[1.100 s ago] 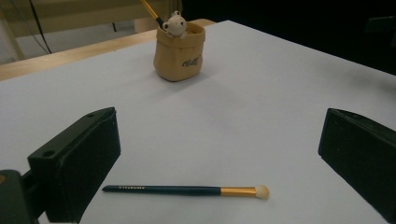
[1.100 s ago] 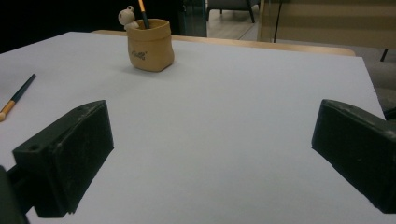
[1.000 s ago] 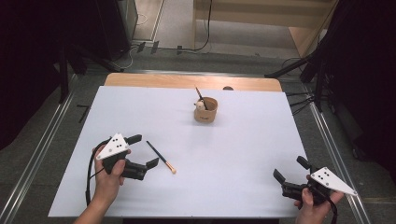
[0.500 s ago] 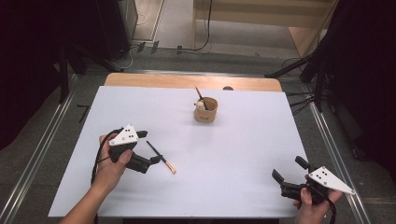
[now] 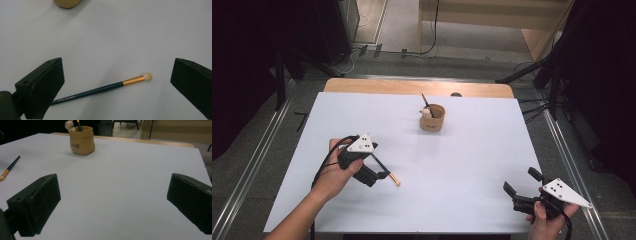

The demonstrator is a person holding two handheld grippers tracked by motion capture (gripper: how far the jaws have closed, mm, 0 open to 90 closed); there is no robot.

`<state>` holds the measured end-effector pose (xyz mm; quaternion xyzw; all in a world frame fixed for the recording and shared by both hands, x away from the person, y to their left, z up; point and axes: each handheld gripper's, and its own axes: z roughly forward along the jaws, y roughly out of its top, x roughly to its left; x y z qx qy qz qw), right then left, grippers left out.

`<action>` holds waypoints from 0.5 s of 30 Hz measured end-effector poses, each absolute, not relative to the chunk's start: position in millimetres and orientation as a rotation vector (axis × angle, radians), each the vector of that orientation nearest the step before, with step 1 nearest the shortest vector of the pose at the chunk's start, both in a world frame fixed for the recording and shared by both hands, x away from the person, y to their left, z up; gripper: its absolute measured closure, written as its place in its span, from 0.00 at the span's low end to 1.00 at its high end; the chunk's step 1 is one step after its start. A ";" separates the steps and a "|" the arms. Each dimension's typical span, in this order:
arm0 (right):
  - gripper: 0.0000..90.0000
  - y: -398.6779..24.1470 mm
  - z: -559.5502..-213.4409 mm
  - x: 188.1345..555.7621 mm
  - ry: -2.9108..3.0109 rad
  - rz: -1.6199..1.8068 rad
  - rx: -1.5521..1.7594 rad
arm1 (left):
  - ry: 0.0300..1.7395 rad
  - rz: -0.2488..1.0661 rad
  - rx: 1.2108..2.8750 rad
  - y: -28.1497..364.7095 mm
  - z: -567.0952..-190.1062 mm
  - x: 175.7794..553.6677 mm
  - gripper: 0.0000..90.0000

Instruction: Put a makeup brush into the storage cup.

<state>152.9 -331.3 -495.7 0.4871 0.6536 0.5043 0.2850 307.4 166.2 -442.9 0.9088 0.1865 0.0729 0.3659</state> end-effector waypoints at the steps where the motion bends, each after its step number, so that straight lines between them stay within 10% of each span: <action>1: 0.00 -331.0 -495.6 152.9 1.748 1.346 1.303 | 0.480 0.178 2.341 164.9 -444.2 308.5 0.00; 15: 0.00 -330.0 -495.9 154.0 1.762 1.336 1.294 | 0.378 0.191 2.546 155.3 -440.2 322.8 0.07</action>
